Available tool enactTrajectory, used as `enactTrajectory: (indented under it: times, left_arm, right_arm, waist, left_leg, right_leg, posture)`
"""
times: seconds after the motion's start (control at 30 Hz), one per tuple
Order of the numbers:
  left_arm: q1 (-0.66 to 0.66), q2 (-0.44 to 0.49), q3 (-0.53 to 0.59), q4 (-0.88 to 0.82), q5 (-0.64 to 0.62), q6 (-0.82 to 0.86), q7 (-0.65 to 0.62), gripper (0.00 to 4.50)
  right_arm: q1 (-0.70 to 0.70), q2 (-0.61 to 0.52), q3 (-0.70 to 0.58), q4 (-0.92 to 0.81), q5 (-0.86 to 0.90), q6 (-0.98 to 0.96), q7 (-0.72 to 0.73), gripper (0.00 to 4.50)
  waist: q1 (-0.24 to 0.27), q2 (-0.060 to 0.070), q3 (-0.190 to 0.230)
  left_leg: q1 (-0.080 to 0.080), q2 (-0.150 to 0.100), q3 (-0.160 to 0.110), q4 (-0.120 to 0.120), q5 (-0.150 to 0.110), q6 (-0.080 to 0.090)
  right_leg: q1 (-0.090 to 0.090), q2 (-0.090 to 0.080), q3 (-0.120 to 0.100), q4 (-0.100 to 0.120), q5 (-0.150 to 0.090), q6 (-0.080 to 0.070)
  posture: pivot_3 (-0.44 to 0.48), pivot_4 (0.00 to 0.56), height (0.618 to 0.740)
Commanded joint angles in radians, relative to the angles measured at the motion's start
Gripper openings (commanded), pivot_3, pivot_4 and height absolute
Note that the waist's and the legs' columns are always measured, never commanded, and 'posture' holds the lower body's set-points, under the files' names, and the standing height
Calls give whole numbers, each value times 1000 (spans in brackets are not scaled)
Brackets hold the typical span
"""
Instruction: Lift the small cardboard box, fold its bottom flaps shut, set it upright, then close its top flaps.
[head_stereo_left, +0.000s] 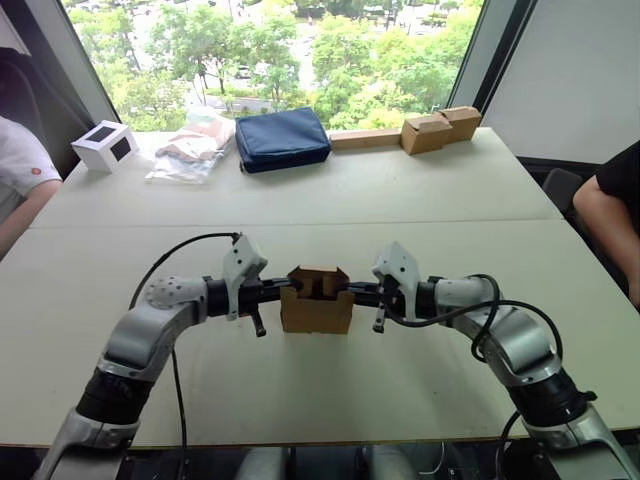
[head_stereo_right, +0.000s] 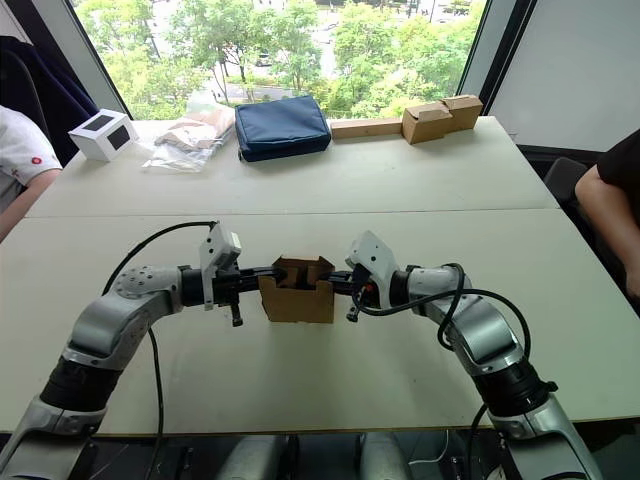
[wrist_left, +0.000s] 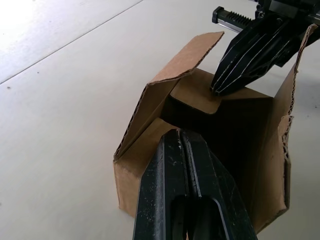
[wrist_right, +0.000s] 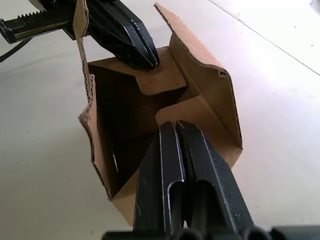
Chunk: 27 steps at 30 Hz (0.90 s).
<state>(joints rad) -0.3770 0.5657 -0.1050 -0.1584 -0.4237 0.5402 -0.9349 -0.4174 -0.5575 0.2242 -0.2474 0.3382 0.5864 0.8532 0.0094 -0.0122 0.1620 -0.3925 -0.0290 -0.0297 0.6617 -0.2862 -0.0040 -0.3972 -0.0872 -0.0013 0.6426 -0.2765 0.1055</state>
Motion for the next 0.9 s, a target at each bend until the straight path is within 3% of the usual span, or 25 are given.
enactTrajectory:
  times: [0.03,0.37,0.63,0.73,0.9]
  left_arm:
    - [8,1,4,-2,6,1,8,13]
    - [1,13,61,-8,-40,40,16,13]
    - [-55,65,147,-44,-126,114,0,13]
    - [-99,92,189,9,-150,132,-13,13]
    - [-192,92,146,238,-34,-3,-20,13]
  right_arm:
    - [-16,4,-12,0,-3,-14,5,0]
    - [-21,-6,-31,-2,8,-17,21,0]
    - [-40,-14,-177,-72,157,49,34,0]
    - [-50,-33,-237,-124,219,104,21,0]
    - [-26,-87,-261,-296,348,238,10,0]
  waist:
    - [0,0,0]
    - [-1,0,0]
    - [1,0,0]
    - [0,0,0]
    - [1,0,1]
  left_leg:
    - [0,0,0,0,0,0]
    - [0,0,0,0,0,0]
    - [0,0,0,0,0,0]
    - [-1,0,0,0,0,0]
    - [-1,0,0,0,0,0]
  right_leg:
    - [0,0,0,0,0,0]
    - [0,0,0,0,0,0]
    - [0,0,0,0,0,0]
    - [0,0,0,0,0,0]
    - [-1,0,0,0,0,0]
  posture:
    - [0,150,737]
    - [0,150,737]
    - [0,150,737]
    - [0,150,737]
    - [0,150,737]
